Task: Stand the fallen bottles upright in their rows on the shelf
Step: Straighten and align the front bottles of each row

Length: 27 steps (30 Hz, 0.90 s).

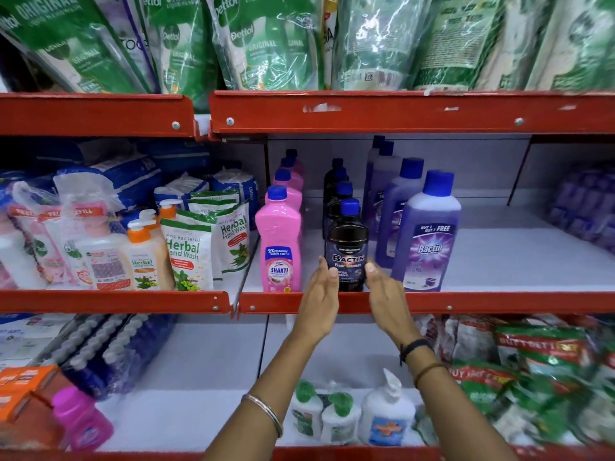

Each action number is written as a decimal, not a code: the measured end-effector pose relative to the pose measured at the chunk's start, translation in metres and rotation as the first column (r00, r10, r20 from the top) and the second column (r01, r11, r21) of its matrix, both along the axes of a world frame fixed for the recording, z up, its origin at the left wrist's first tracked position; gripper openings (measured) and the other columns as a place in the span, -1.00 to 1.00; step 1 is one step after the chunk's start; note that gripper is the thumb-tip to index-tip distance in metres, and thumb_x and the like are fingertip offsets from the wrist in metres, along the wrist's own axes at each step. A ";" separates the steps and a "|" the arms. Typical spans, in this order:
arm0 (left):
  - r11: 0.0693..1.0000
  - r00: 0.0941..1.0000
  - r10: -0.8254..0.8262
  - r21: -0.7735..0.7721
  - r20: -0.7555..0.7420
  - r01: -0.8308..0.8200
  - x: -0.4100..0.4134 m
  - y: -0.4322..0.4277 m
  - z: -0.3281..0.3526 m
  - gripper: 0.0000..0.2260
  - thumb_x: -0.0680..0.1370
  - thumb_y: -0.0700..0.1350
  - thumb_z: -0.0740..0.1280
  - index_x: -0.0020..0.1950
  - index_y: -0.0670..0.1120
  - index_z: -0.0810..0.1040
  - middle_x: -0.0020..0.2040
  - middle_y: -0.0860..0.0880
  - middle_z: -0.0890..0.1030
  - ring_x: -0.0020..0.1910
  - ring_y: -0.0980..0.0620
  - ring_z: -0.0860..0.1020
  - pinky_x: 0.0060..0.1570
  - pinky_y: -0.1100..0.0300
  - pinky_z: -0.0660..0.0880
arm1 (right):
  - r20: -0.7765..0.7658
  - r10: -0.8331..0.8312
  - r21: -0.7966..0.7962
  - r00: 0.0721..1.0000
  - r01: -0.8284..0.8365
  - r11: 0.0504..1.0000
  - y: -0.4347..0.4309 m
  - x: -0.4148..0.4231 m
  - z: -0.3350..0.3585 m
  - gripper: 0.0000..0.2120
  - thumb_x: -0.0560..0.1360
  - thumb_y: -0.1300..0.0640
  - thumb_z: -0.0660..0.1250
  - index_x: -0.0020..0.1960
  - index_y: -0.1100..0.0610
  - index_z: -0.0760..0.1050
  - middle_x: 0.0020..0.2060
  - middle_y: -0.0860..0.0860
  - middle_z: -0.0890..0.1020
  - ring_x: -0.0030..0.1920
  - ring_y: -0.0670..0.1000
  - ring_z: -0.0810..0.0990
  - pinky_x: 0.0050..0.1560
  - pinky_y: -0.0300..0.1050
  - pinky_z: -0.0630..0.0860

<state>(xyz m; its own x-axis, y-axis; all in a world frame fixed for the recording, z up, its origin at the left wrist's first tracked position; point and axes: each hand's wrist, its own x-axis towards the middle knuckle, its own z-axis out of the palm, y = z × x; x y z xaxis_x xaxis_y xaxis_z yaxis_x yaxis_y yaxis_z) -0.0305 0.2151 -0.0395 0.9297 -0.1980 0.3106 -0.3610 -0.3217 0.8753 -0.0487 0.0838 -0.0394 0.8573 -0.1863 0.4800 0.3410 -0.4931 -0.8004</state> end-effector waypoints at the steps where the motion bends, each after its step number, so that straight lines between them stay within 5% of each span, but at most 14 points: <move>1: 1.000 1.000 0.001 0.004 -0.004 -0.001 -0.001 0.000 0.001 -0.31 0.49 0.30 -0.12 0.52 -0.06 0.06 0.55 -0.03 0.13 0.52 0.07 0.09 0.40 0.28 0.02 | 0.001 0.009 -0.001 1.000 -0.009 1.000 0.000 0.000 0.001 -0.56 0.59 -0.17 -0.03 0.25 -0.04 0.49 0.02 -0.07 0.67 0.07 -0.10 0.58 0.09 -0.33 0.42; 7: 0.999 0.998 0.045 -0.001 0.040 -0.045 -0.006 -0.001 0.001 -0.44 0.56 0.19 -0.05 0.50 -0.04 0.10 0.54 -0.02 0.14 0.51 0.11 0.08 0.44 0.25 -0.01 | 0.042 0.011 0.062 0.999 -0.014 0.998 -0.006 -0.007 -0.006 -0.39 0.50 -0.31 -0.04 0.38 0.00 0.37 0.32 0.03 0.52 0.34 -0.08 0.43 0.41 -0.04 0.33; 10: 0.983 0.959 0.174 -0.102 0.223 -0.155 -0.022 -0.014 -0.008 -0.43 0.55 0.25 -0.05 0.49 0.00 0.14 0.52 0.07 0.13 0.51 0.18 0.04 0.50 0.20 0.00 | 0.204 -0.121 0.238 0.971 0.070 0.969 -0.018 -0.024 -0.012 -0.56 0.52 -0.25 0.03 0.26 -0.11 0.46 0.26 0.05 0.57 0.30 -0.03 0.50 0.34 -0.01 0.41; 13: 0.999 0.937 -0.035 0.003 0.348 0.036 -0.038 -0.039 -0.008 -0.44 0.55 0.24 -0.04 0.48 0.00 0.14 0.52 0.10 0.13 0.50 0.24 0.04 0.46 0.34 -0.01 | 0.337 -0.301 0.323 0.892 0.191 0.927 -0.047 -0.037 -0.011 -0.58 0.57 -0.07 0.04 0.26 0.10 0.48 0.21 0.13 0.56 0.23 -0.01 0.51 0.26 -0.14 0.42; 15: 0.986 0.953 -0.162 0.072 0.255 0.148 -0.037 -0.061 -0.004 -0.49 0.59 0.15 0.01 0.50 -0.02 0.10 0.53 0.09 0.08 0.51 0.23 0.00 0.47 0.32 -0.05 | 0.292 -0.350 0.320 0.890 0.254 0.913 -0.068 -0.037 -0.007 -0.56 0.58 -0.01 0.02 0.32 0.20 0.40 0.25 0.16 0.49 0.19 -0.14 0.43 0.19 -0.46 0.31; 18: 0.989 0.988 -0.148 0.025 0.048 0.147 -0.022 -0.091 0.011 -0.52 0.62 0.07 0.01 0.51 -0.03 0.05 0.56 0.02 0.04 0.50 0.18 -0.03 0.44 0.28 -0.11 | 0.129 -0.235 0.266 0.963 0.194 0.944 -0.092 -0.029 -0.001 -0.51 0.60 -0.06 -0.01 0.44 0.17 0.24 0.40 0.08 0.34 0.28 -0.21 0.29 0.16 -0.58 0.19; 21: 0.994 0.994 -0.107 -0.038 -0.008 0.106 -0.009 -0.106 0.020 -0.54 0.62 0.07 -0.03 0.51 -0.01 0.09 0.54 0.00 0.15 0.48 0.17 0.09 0.41 0.33 -0.06 | -0.003 -0.087 0.189 0.996 0.086 0.978 -0.104 -0.023 0.001 -0.49 0.60 -0.08 -0.05 0.51 0.08 0.09 0.41 -0.11 0.23 0.35 -0.20 0.19 0.11 -0.66 0.10; 25: 0.988 0.994 -0.105 -0.116 -0.018 0.102 -0.008 -0.115 0.016 -0.51 0.58 0.19 -0.07 0.49 0.08 0.14 0.51 0.04 0.24 0.47 0.14 0.20 0.48 0.10 0.14 | -0.045 0.026 0.185 0.999 -0.017 0.983 -0.122 -0.017 0.000 -0.45 0.56 -0.24 -0.05 0.50 -0.09 0.12 0.43 -0.13 0.32 0.35 -0.23 0.35 0.24 -0.45 0.28; 27: 0.988 0.996 -0.085 -0.130 -0.017 0.082 -0.011 -0.118 0.015 -0.49 0.56 0.22 -0.07 0.49 0.10 0.14 0.51 0.06 0.25 0.45 0.17 0.21 0.47 0.13 0.15 | -0.058 0.082 0.213 0.995 -0.068 0.975 -0.127 -0.017 0.002 -0.48 0.56 -0.22 -0.05 0.49 -0.10 0.14 0.31 -0.22 0.42 0.19 -0.41 0.44 0.12 -0.50 0.38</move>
